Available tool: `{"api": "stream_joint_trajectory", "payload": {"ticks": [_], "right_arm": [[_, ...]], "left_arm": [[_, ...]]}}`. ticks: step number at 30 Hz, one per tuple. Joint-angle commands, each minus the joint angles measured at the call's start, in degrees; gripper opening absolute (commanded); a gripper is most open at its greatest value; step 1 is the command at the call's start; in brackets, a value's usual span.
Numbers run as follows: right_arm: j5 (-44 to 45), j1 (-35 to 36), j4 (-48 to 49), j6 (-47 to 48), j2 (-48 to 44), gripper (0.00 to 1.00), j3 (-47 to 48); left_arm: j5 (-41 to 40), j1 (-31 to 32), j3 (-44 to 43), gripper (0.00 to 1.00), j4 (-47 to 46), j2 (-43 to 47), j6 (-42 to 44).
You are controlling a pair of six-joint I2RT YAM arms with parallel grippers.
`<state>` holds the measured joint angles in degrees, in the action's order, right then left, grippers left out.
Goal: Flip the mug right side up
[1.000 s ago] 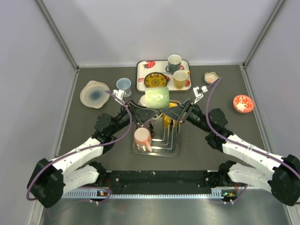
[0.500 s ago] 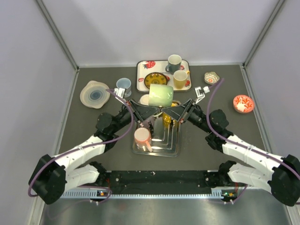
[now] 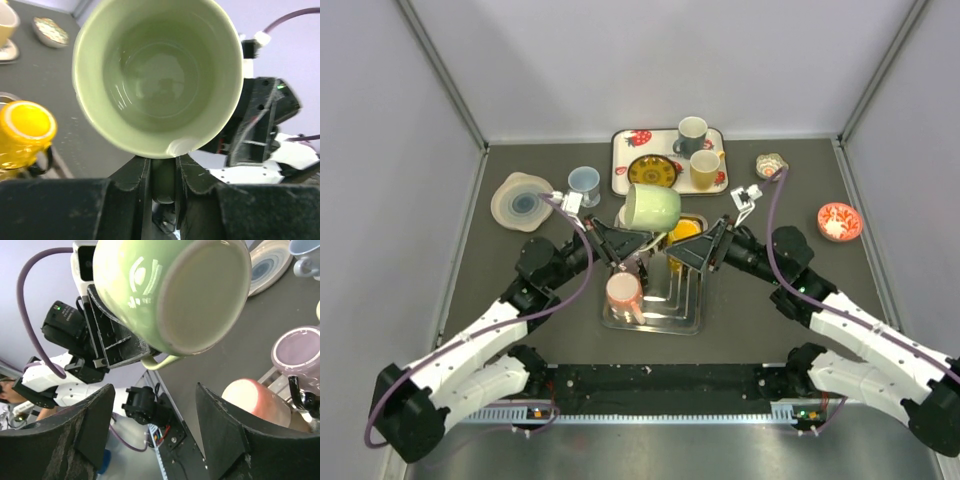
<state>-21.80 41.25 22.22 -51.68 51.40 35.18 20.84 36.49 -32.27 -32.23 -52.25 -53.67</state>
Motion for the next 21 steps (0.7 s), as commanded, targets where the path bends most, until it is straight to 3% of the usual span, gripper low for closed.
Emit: {"api": "stream_joint_trajectory", "payload": {"ticks": [1,5,8,9,13,21], "right_arm": [[-0.5,0.1,-13.2,9.4,-2.6,0.67,9.0],[4.3,0.3,-31.0,18.0,-3.9,0.68,14.0],[9.7,0.3,-37.2,21.8,-4.8,0.68,15.4],[10.8,0.2,-40.6,22.7,-4.9,0.68,15.8],[17.6,0.3,-46.6,25.1,-4.7,0.69,16.1],[21.6,0.3,-50.3,27.0,-3.8,0.68,14.5]], "left_arm": [[-8.9,-0.1,-7.2,0.0,7.0,6.6,11.8],[-18.8,-0.2,-13.7,0.0,25.7,10.1,27.3],[-27.1,-0.3,-17.8,0.0,38.5,8.7,35.3],[-32.6,-0.4,-19.0,0.0,45.6,7.6,36.3],[-45.1,-1.0,-24.5,0.0,59.2,-0.1,37.3],[-51.6,-4.1,-21.6,0.0,61.0,-8.4,35.0]]}}
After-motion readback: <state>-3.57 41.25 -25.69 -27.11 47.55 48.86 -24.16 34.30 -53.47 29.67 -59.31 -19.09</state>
